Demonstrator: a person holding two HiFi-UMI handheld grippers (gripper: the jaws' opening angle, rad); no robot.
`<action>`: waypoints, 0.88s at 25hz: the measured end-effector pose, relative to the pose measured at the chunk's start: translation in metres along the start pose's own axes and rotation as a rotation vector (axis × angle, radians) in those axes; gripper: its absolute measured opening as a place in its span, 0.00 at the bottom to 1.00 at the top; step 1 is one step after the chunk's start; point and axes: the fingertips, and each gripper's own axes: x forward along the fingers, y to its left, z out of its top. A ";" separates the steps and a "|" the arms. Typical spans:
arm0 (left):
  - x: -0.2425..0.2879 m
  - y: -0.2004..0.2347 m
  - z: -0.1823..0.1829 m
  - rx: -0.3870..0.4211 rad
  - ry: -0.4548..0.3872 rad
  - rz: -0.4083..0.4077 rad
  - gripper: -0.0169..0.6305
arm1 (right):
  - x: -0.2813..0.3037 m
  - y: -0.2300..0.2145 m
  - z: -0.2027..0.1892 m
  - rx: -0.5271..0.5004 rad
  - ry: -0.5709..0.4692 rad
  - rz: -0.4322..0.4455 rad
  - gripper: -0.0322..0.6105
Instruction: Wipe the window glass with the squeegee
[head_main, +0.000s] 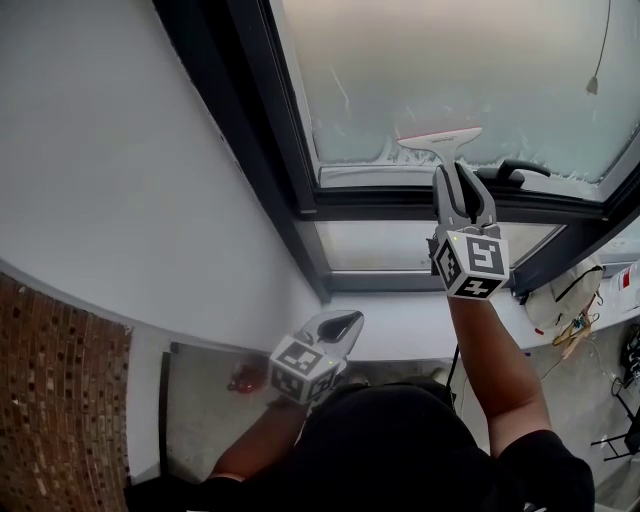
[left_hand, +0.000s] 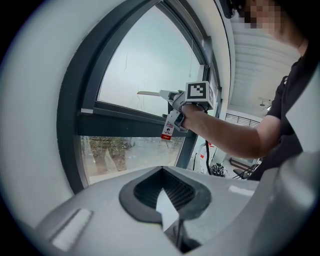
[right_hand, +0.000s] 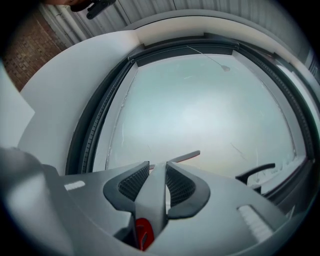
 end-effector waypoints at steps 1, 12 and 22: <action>0.000 0.000 -0.001 0.000 0.002 0.000 0.03 | -0.001 -0.001 -0.005 0.010 0.009 -0.003 0.25; -0.001 -0.004 -0.006 -0.002 0.017 -0.006 0.03 | -0.009 -0.010 -0.059 0.088 0.110 -0.027 0.25; -0.002 -0.007 -0.007 -0.007 0.018 -0.015 0.03 | -0.013 -0.013 -0.077 0.167 0.152 -0.030 0.25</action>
